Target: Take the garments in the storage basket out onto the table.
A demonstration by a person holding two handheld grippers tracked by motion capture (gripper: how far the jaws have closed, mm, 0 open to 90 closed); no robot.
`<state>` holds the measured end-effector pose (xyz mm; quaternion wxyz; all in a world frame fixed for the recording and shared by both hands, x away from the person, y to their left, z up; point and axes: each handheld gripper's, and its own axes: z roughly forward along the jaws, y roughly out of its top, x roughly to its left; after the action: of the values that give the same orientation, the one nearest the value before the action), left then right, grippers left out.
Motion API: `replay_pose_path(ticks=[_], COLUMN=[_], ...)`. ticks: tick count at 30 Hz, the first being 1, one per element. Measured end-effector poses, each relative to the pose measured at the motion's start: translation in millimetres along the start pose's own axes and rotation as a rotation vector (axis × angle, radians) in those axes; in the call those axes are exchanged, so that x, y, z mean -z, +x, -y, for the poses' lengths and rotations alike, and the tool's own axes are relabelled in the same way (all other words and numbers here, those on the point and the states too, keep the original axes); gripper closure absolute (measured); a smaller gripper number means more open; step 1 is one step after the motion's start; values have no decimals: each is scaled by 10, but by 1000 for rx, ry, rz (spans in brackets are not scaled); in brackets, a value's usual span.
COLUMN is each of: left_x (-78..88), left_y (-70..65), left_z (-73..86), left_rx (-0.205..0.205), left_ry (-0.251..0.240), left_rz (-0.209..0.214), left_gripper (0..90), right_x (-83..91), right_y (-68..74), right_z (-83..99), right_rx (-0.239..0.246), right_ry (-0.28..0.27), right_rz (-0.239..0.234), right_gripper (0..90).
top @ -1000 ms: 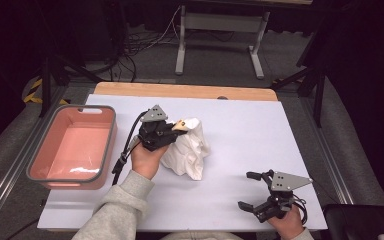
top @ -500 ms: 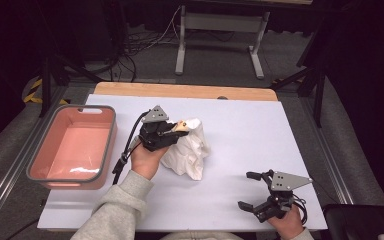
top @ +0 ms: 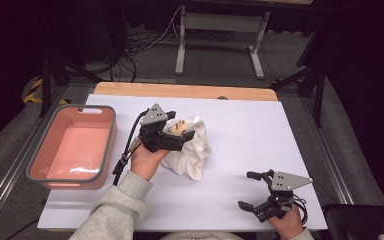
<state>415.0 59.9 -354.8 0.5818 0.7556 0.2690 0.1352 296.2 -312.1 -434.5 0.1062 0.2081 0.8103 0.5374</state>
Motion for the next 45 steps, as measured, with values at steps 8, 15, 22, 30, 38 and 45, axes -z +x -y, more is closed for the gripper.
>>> replay_pose_path(ticks=[8,15,22,30,38,45], left_x=[113,229,358,530,725,900], left_y=[-42,-99,-142,-132,-116,-96], left_z=[-55,-115,-146,-117,-35,78], left_rx=[-28,-72,-89,-109,-115,-93], left_ry=[-26,-30,-29,-23,-20,-30], left_rz=[-7,-8,1,-6,-12,-17], left_gripper=[3,3,3,3,3,3], right_x=[0,-4,-8,-10,-16,-16], right_y=[0,0,-1,2,4,5], right_z=[0,0,0,-1,-1,-1], right_rx=[0,-1,-1,-2,0,-1], right_ry=[0,2,3,4,4,4], right_rz=[3,2,2,6,5,6], right_gripper=[4,4,4,4,4,4])
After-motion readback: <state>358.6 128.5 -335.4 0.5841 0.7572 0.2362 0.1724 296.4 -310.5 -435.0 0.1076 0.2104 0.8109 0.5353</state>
